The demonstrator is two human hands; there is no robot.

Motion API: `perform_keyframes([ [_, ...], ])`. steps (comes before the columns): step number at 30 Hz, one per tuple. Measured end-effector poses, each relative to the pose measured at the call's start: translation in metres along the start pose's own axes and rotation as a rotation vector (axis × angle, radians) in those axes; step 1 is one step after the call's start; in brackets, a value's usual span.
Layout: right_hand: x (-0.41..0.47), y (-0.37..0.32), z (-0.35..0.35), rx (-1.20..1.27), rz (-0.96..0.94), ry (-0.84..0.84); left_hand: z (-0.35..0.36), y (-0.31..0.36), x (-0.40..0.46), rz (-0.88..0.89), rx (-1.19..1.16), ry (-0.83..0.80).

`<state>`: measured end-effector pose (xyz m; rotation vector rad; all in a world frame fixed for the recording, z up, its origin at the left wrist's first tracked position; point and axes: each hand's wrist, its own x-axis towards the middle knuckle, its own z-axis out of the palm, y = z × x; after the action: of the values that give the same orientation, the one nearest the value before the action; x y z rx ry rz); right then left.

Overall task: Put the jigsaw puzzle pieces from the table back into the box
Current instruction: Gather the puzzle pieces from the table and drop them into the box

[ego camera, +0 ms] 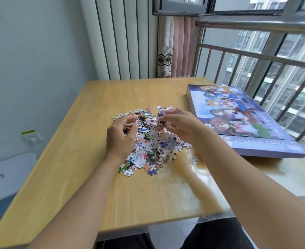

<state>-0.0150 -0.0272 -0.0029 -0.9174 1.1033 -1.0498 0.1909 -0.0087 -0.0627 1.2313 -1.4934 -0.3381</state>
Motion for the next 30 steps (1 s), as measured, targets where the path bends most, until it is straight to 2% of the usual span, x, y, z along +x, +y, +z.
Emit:
perform_keyframes([
  [8, -0.008, 0.013, 0.0, 0.464, 0.228, 0.016, 0.007, 0.007, -0.005, 0.032, 0.001, -0.006],
  [13, -0.024, 0.005, -0.009, 0.847, 0.26, 0.011, 0.008, 0.027, 0.001, 0.182, 0.069, -0.06],
  [17, -0.036, -0.012, -0.017, 0.718, 0.2, 0.03, 0.022, 0.046, 0.004, 0.258, 0.085, -0.196],
  [23, -0.068, -0.044, -0.048, 0.66, 0.126, 0.115, 0.072, 0.08, -0.009, 0.363, 0.144, -0.605],
  [27, -0.091, -0.055, -0.073, 0.679, 0.079, 0.138, 0.104, 0.099, -0.014, 0.47, 0.273, -0.682],
  [30, -0.102, -0.06, -0.092, 0.711, 0.083, 0.158, 0.117, 0.1, -0.014, 0.528, 0.248, -0.671],
])
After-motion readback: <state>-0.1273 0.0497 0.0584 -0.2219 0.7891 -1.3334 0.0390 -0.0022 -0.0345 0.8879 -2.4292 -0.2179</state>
